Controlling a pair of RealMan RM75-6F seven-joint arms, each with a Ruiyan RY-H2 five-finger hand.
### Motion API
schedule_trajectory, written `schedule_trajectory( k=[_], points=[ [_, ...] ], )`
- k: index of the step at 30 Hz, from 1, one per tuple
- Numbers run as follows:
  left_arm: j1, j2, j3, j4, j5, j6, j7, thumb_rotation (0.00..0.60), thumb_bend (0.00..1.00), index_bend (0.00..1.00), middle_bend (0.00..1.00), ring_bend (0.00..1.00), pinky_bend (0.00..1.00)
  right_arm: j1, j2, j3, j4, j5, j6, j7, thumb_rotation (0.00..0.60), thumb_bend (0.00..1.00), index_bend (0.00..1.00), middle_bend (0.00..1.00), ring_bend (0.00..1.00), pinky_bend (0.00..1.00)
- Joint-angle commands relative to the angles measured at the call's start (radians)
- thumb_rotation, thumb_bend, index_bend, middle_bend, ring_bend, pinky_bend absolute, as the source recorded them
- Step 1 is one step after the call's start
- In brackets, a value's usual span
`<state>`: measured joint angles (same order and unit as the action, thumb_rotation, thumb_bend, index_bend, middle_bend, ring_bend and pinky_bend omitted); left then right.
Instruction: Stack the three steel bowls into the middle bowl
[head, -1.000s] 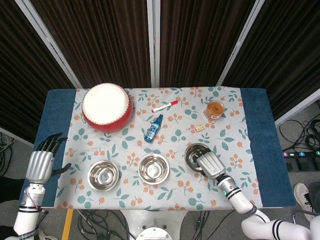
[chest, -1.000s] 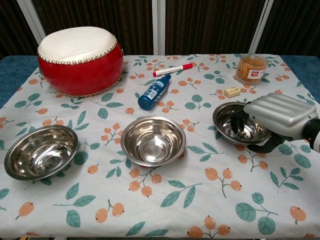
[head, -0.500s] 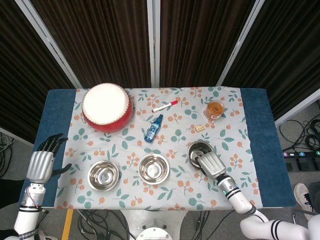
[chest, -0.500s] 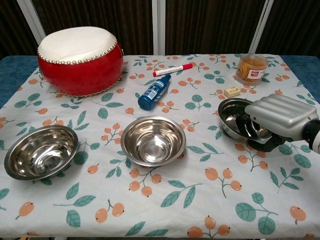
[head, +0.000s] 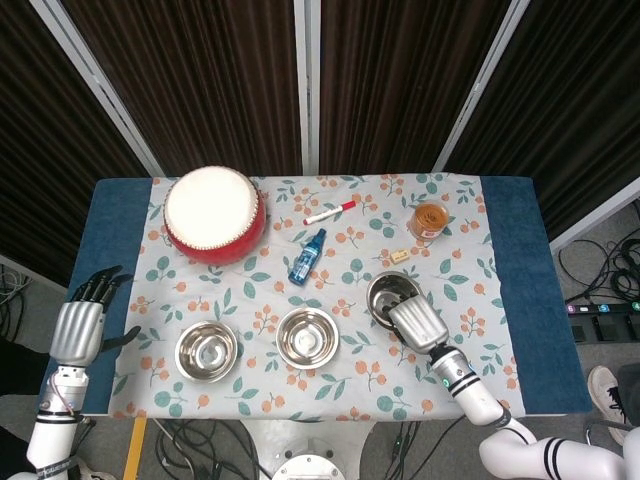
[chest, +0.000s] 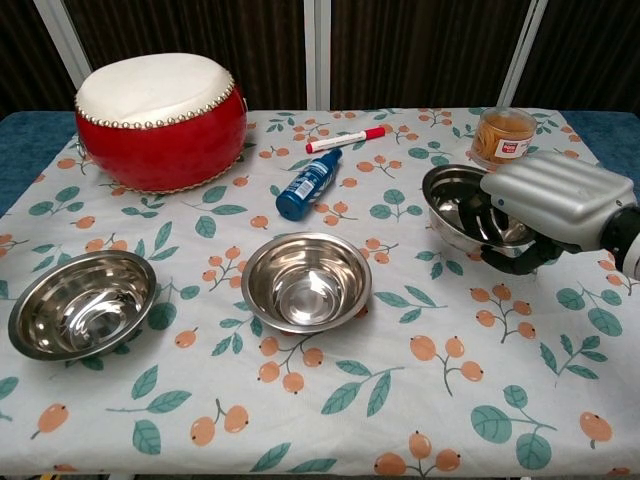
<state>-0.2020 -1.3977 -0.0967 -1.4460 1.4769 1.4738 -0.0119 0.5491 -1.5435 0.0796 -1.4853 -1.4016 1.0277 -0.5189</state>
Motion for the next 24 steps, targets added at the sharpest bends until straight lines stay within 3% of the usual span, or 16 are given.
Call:
schedule_trajectory(
  k=[1,8,21,23,24],
  points=[
    [0.002,-0.001,-0.002,0.005,-0.007,-0.001,-0.001,0.6,0.16,0.26,0.24,0.16,0.26,0.028,0.01,0.018,-0.05,-0.025,0.007,-0.023,0.6,0.42,0.7,0.6,0.48,0.53],
    [0.014,-0.002,-0.002,0.021,-0.029,-0.004,-0.001,0.6,0.16,0.26,0.24,0.16,0.27,0.097,-0.045,0.031,-0.115,-0.05,-0.041,-0.057,0.6,0.42,0.7,0.6,0.48,0.53],
    [0.025,-0.002,-0.005,0.049,-0.066,-0.027,-0.019,0.6,0.16,0.26,0.24,0.16,0.26,0.154,-0.152,0.005,-0.111,-0.044,-0.089,-0.11,0.6,0.42,0.7,0.6,0.48,0.53],
    [0.026,-0.004,-0.005,0.055,-0.067,-0.028,-0.022,0.6,0.16,0.26,0.24,0.16,0.26,0.161,-0.153,0.002,-0.111,-0.039,-0.099,-0.114,0.6,0.35,0.67,0.57,0.47,0.51],
    [0.027,-0.004,-0.005,0.057,-0.067,-0.027,-0.025,0.6,0.16,0.26,0.24,0.16,0.26,0.166,-0.148,0.001,-0.116,-0.034,-0.109,-0.111,0.6,0.27,0.62,0.54,0.45,0.47]
  ],
)
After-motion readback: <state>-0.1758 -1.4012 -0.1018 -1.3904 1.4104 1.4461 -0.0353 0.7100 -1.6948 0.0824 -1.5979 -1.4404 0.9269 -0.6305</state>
